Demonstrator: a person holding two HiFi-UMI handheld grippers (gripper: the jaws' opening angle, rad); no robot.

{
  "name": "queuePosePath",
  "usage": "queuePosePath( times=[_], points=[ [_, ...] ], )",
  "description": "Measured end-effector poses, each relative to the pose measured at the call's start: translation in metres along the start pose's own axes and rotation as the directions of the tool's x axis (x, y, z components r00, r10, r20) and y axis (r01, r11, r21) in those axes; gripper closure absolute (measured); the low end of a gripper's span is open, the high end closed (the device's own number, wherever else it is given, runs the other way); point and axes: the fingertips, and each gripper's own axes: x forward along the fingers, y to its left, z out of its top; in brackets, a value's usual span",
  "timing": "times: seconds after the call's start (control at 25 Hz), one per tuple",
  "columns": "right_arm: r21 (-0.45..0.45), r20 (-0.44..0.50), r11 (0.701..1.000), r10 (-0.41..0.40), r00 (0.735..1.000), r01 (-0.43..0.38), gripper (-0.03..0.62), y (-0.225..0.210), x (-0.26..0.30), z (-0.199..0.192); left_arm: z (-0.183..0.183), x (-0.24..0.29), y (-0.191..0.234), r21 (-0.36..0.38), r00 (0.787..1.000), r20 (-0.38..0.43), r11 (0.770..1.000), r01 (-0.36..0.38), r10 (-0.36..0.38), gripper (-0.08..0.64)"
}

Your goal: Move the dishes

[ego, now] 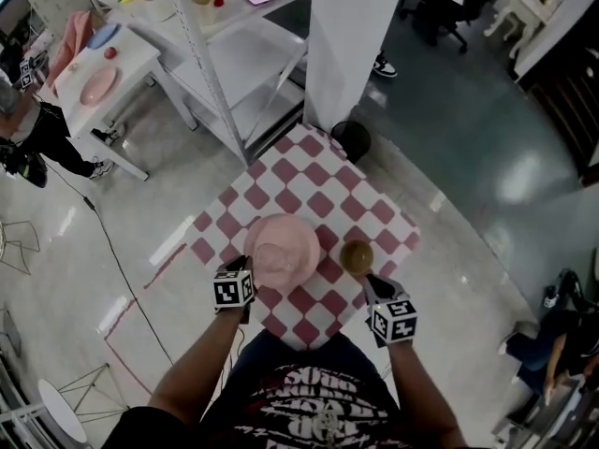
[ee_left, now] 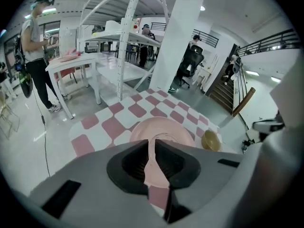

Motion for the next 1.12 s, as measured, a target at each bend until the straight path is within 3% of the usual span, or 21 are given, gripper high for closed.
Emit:
queuePosePath(
  times=[0.2,0.36,0.44,0.48,0.64,0.68,0.72,0.84,0.96,1.12],
  points=[
    [0.073,-0.164,0.995,-0.060,0.985,0.073,0.554,-0.068,0.064,-0.045,-0.017,-0.052,-0.019,0.000,0.999,-0.040,1.000,0.003,-0.003,0.530],
    [0.100,-0.272,0.987,-0.096,0.958,0.127,0.547,-0.108,0.097,-0.072,-0.043,-0.072,-0.040,-0.064,0.998,-0.070,0.998,-0.006,0.001,0.531],
    [0.118,-0.323,0.985,-0.078,0.943,0.122,0.445,-0.118,0.114,-0.086,-0.057,-0.077,-0.048,-0.091,0.996,-0.085,0.996,-0.015,0.007,0.530],
    [0.132,-0.344,0.984,-0.064,0.937,0.116,0.428,-0.121,0.122,-0.092,-0.063,-0.079,-0.052,-0.100,0.996,-0.092,0.995,-0.019,0.010,0.531],
    [0.232,-0.394,0.967,-0.003,0.919,0.102,0.428,-0.131,0.143,-0.114,-0.082,-0.081,-0.062,-0.126,0.994,-0.104,0.992,-0.028,0.015,0.531],
    [0.261,-0.401,0.960,0.017,0.916,0.097,0.447,-0.132,0.148,-0.118,-0.086,-0.082,-0.063,-0.133,0.994,-0.104,0.991,-0.032,0.018,0.530],
    [0.285,-0.404,0.954,0.033,0.914,0.091,0.515,-0.131,0.151,-0.120,-0.089,-0.083,-0.063,-0.143,0.995,-0.102,0.989,-0.037,0.023,0.529],
    [0.318,-0.367,0.945,0.051,0.929,0.074,0.551,-0.121,0.150,-0.101,-0.100,-0.091,-0.060,-0.175,0.995,-0.097,0.983,-0.052,0.036,0.529],
    [0.356,-0.274,0.934,0.138,0.952,-0.033,0.552,-0.089,0.156,-0.054,-0.106,-0.095,-0.059,-0.203,0.996,-0.075,0.977,-0.065,0.051,0.529],
    [0.316,-0.258,0.936,0.242,0.935,-0.155,0.552,-0.034,0.188,-0.005,-0.111,-0.100,-0.053,-0.242,0.996,-0.047,0.967,-0.082,0.073,0.529]
  ],
)
